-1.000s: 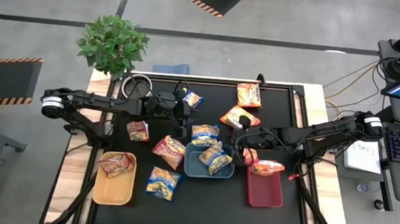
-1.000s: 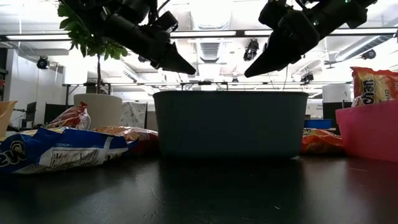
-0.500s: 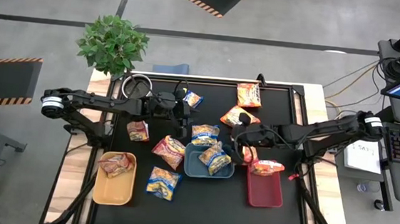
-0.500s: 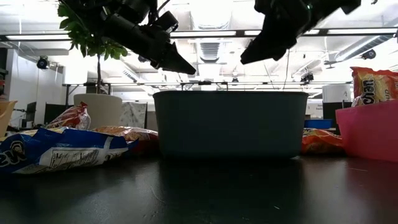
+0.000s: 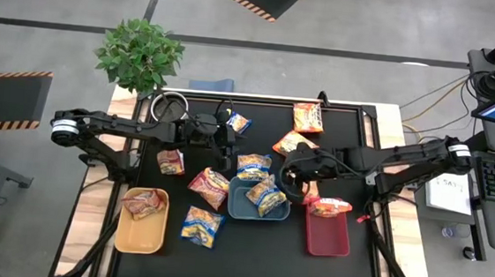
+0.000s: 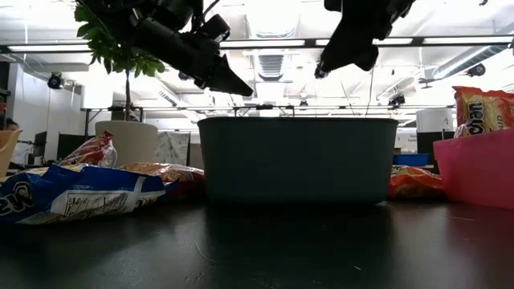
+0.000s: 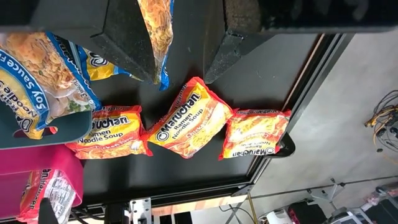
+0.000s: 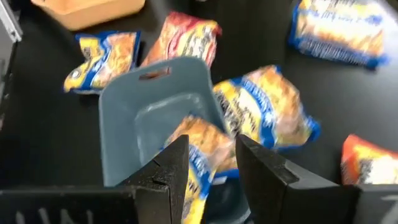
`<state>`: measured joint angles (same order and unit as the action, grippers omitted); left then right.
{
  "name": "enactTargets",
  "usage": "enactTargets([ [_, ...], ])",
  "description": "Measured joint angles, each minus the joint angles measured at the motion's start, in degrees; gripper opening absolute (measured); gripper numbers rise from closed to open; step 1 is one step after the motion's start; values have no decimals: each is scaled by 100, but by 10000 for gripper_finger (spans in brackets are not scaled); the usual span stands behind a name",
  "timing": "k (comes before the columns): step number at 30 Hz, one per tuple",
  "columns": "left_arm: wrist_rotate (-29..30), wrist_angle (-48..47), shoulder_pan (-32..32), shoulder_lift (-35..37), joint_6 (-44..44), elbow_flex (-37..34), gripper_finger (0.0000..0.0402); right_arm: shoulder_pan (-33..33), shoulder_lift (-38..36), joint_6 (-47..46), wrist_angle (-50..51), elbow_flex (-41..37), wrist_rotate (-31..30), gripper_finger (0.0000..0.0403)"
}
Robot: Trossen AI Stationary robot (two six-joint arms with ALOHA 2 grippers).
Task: Sort Maruchan noodles
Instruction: Adjust the blue noodle pack
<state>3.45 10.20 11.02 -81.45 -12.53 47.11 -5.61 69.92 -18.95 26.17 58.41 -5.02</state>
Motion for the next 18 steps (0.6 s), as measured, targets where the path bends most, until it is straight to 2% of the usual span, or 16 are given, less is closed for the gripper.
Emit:
enactTargets([
  [11,1,-912,-448,4,-45,365,120,2,772,-1903,2187,1477,808,121],
  [18,-1,-1363,-900,7,-241,448,120,-78,1158,-3087,3045,1651,1246,121],
])
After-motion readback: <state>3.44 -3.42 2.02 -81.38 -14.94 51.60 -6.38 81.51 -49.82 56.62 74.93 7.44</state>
